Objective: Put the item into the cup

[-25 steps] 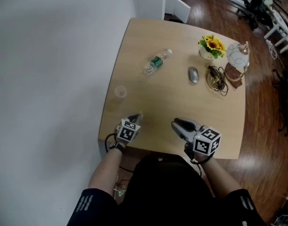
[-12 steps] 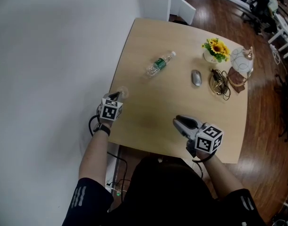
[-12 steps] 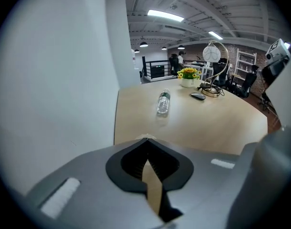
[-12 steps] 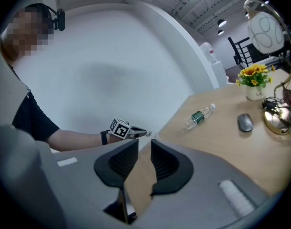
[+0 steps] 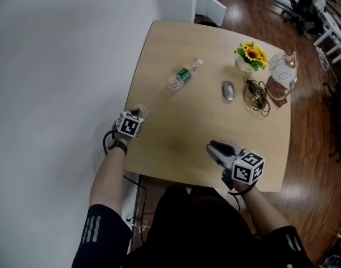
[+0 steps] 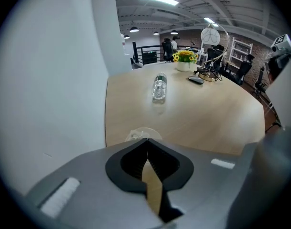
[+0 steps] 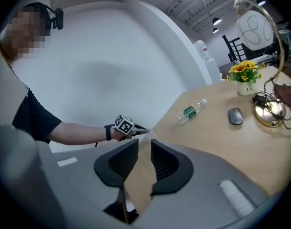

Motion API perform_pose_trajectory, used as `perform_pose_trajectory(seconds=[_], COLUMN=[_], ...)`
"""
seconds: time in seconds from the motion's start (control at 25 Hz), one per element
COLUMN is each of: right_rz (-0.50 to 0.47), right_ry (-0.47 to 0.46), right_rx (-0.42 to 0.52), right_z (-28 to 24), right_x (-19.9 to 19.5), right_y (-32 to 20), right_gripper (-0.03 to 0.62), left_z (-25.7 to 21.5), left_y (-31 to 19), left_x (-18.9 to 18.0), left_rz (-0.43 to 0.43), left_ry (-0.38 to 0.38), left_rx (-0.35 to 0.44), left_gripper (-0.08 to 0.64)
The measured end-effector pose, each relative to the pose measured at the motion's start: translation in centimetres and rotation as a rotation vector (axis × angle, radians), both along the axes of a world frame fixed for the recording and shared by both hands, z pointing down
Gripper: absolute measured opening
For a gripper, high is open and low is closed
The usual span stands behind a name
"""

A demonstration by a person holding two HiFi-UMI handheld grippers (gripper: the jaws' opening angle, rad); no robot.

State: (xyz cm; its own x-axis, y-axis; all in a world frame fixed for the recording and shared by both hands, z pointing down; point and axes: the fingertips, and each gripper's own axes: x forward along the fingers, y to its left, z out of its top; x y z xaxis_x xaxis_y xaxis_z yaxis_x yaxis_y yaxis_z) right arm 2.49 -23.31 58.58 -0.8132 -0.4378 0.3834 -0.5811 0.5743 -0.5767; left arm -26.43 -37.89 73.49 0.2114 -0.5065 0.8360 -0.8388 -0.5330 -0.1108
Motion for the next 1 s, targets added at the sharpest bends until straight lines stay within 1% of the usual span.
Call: perform_pose_trajectory(seconds=[0.12,0.2,0.28,0.4,0.52,0.68,0.76,0.88,1.0], right_rz=[-0.002,-0.009,-0.015,-0.023,-0.036,-0.056,-0.067,-0.076,-0.078], right_ry=[0.003,0.005,0.007,0.008,0.009,0.028,0.036,0.039,0.041], right_rx=[-0.013,-0.016,-0.020,-0.028,-0.030,-0.047,-0.057,-0.067,-0.071], right_z=[0.4,0.5,0.5,0.5,0.6,1.1,1.4,1.6,1.8], right_x=[0.1,0.0,-0.2,-0.6,-1.1,-1.7,-2.0,-2.2,-2.1], right_y=[0.4,0.6,0.7,0.7,0.8,1.2,1.6,2.1,2.5], right_gripper=[0.095,0.095,0.095,0.095,0.095,0.095,0.095,0.095,0.095], left_z=[1.0,1.4,1.1,-0.1,-0.6,0.1,1.0,2.1,2.8], left_y=[0.5,0.8,0.8,0.5,0.8,1.6,1.7,2.0,1.8], left_x=[0.2,0.5,0.9,1.0,1.2,1.2,1.3,1.6,2.0], left_rz=[0.026,0.034,0.042,0.035,0.057,0.100,0.122,0.153,0.162], left_ry=[-0.011,0.010,0.037,0.064,0.082,0.061,0.051,0.013,-0.002], left_rx=[-0.038,-0.059,-0.059,-0.040,-0.044,-0.096,-0.120,-0.163,-0.191], left_gripper=[0.011,0.033,0.051,0.082,0.151,0.218,0.231,0.245,0.247])
